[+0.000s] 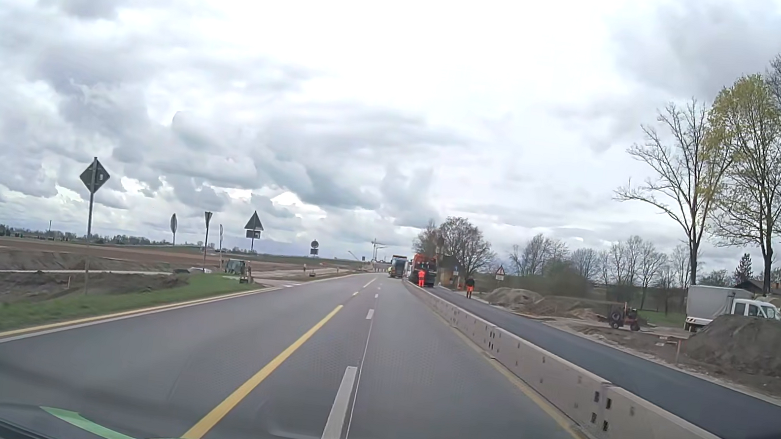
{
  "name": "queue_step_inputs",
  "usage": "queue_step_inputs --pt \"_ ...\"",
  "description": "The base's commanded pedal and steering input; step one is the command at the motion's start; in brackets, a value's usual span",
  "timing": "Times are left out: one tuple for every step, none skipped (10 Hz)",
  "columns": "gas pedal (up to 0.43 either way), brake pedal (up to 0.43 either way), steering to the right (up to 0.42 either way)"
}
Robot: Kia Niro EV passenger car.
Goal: Follow the waypoints while adhering to traffic rules and regulations
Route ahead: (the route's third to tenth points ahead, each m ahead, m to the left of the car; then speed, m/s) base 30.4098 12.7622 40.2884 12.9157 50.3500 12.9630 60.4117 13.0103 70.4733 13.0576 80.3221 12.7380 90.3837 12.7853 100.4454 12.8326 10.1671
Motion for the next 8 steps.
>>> queue_step_inputs --pt "0.000 0.000 0.000" --pt "0.000 0.000 0.000" --pt "0.000 0.000 0.000" --pt "0.000 0.000 0.000" --pt "0.000 0.000 0.000" --pt "0.008 0.000 0.001" --pt "0.008 0.000 0.002" --pt "0.008 0.000 0.003"
